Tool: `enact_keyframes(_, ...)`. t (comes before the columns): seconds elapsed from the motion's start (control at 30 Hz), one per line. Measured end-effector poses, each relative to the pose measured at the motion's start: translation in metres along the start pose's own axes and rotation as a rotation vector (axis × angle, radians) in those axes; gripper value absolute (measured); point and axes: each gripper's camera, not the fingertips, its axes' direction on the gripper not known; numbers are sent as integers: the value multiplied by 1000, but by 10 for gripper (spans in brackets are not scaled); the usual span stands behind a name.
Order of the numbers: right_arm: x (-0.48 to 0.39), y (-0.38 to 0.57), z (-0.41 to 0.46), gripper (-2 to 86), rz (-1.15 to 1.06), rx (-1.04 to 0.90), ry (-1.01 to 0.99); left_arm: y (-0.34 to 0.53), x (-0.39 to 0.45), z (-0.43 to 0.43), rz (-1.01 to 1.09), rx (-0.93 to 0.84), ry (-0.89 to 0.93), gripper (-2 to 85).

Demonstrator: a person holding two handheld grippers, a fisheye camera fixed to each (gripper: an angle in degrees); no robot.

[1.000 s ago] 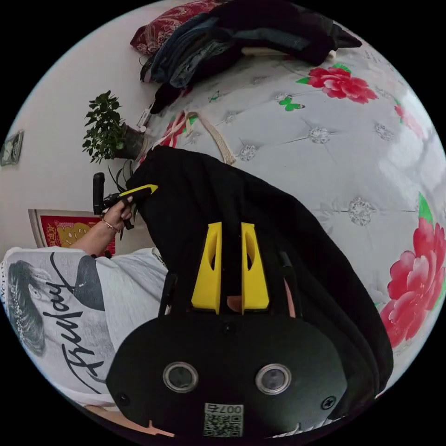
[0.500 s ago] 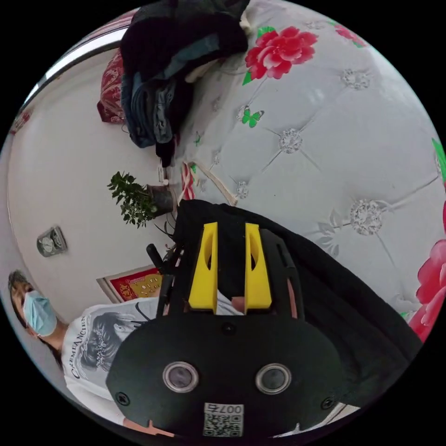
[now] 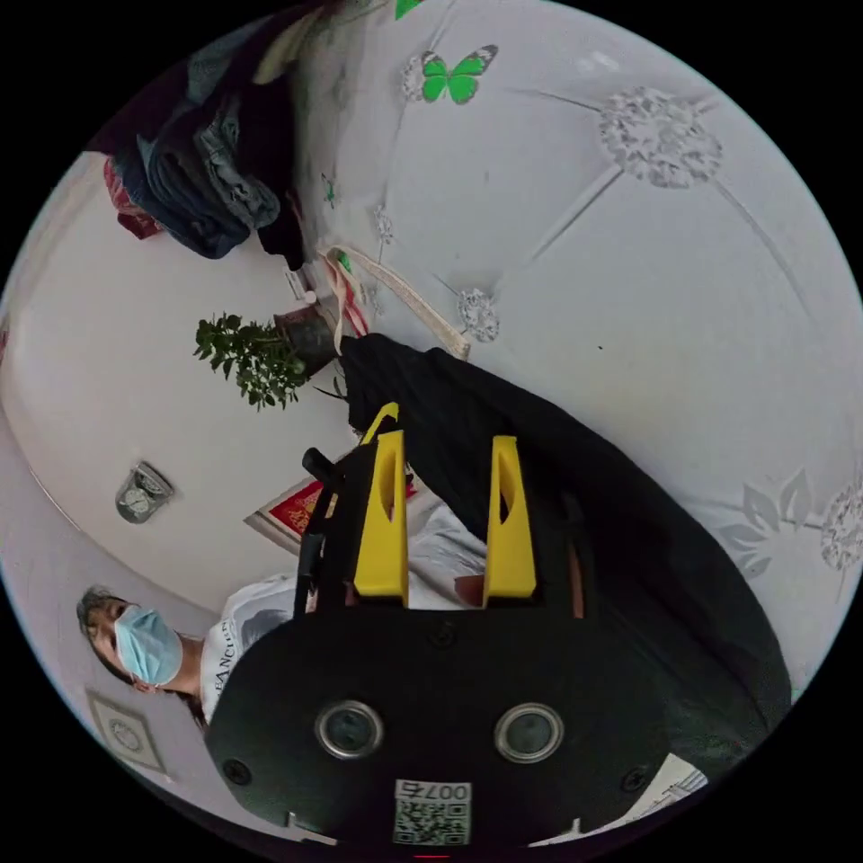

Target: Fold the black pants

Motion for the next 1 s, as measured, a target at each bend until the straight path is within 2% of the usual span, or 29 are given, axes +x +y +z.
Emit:
enact_keyframes(0.07,5,-5,-6,90,33,10,-50,-1,-1,1,0,0,1,-10)
enact_keyframes(0.13,-3,-6,-13,76,-32,12,3,-1,-2,1,3,0,0,-10)
enact_keyframes(0.2,-28,4,-23,48,-231,-3,125,-1,-3,1,-2,4,1,-10)
enact_keyframes(0.27,-35,11,-27,38,-301,-47,160,0,-3,1,-4,8,-1,-10)
enact_keyframes(0.37,-20,10,-43,38,-202,37,165,-1,-3,2,6,11,-9,-10)
enact_keyframes(0.53,14,-7,-50,38,-10,110,-13,-3,-4,4,-6,5,-2,-10)
enact_keyframes(0.63,8,-12,-34,23,-32,37,-12,-4,-4,5,-8,6,-7,-10)
enact_keyframes(0.7,-24,-7,-14,12,-245,-49,-89,-4,-4,5,-7,5,-8,-10)
enact_keyframes(0.8,-60,11,2,5,-429,-102,90,-5,-4,7,-14,6,-6,-10)
enact_keyframes(0.9,-50,16,6,8,-358,-63,222,-6,-3,8,-11,8,-10,-10)
enact_keyframes(1.0,-31,17,5,13,-270,-15,106,-6,-3,9,-13,9,-5,-10)
